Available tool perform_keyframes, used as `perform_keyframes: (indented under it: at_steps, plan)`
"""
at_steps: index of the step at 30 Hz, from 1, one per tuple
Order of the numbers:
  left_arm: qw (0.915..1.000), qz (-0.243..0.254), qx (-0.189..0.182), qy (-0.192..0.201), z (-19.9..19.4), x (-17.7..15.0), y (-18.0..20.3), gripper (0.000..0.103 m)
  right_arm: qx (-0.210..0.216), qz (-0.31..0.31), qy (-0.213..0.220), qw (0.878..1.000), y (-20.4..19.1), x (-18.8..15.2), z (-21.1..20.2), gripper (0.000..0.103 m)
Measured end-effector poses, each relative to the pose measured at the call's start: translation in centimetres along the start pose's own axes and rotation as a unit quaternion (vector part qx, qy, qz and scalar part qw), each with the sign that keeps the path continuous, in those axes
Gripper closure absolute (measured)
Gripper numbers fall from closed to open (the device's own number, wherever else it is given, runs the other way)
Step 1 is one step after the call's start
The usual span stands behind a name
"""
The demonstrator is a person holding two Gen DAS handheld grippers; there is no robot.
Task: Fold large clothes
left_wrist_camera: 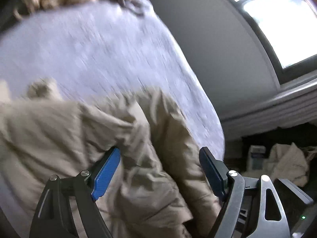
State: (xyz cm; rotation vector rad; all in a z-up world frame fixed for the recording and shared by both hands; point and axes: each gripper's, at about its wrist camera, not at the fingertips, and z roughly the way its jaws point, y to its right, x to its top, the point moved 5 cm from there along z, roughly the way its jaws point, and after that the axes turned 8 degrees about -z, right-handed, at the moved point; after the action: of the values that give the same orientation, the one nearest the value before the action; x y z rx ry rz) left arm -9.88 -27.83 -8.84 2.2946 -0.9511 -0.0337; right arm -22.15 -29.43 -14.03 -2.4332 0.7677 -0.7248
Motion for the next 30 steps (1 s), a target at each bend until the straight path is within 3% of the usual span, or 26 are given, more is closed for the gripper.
perform_keyframes:
  at_steps: [4,6,7,8,12,17,20,26,30]
  plan:
    - [0.9929,-0.012,0.070,0.095,-5.7,1.3,-5.0,0.021,-0.086,0.015,0.015,0.996,1.4,2.0,1.2,0.022]
    - [0.9873,-0.037,0.102,0.115,-7.6,2.1,-9.6,0.021,-0.110,0.025,0.023,0.993,2.5,2.4,0.9,0.045]
    - [0.9847,-0.051,0.121,0.114,-7.6,2.3,-11.4,0.021,-0.111,0.033,0.019,0.993,3.3,2.7,1.1,0.082]
    - [0.9826,-0.061,0.135,0.112,-7.4,2.4,-12.7,0.021,-0.115,0.041,0.017,0.992,3.7,2.5,1.0,0.089]
    - [0.9793,-0.089,0.146,0.108,-4.6,2.5,-15.1,0.021,-0.136,0.026,0.026,0.990,4.9,2.1,0.0,0.092]
    - [0.9805,-0.026,0.168,0.099,0.6,2.7,-10.3,0.021,-0.199,-0.018,0.013,0.980,7.2,0.0,-0.3,0.092]
    - [0.9813,0.005,0.168,0.093,2.8,2.9,-7.2,0.021,-0.219,-0.013,-0.004,0.976,9.9,-1.0,-0.2,0.092]
    - [0.9800,0.018,0.179,0.085,5.2,3.3,-5.3,0.021,-0.221,-0.004,-0.024,0.975,14.1,-1.9,0.7,0.092]
    - [0.9780,0.014,0.190,0.085,5.5,3.3,-6.2,0.021,-0.190,0.008,-0.049,0.981,15.6,-1.7,1.4,0.085]
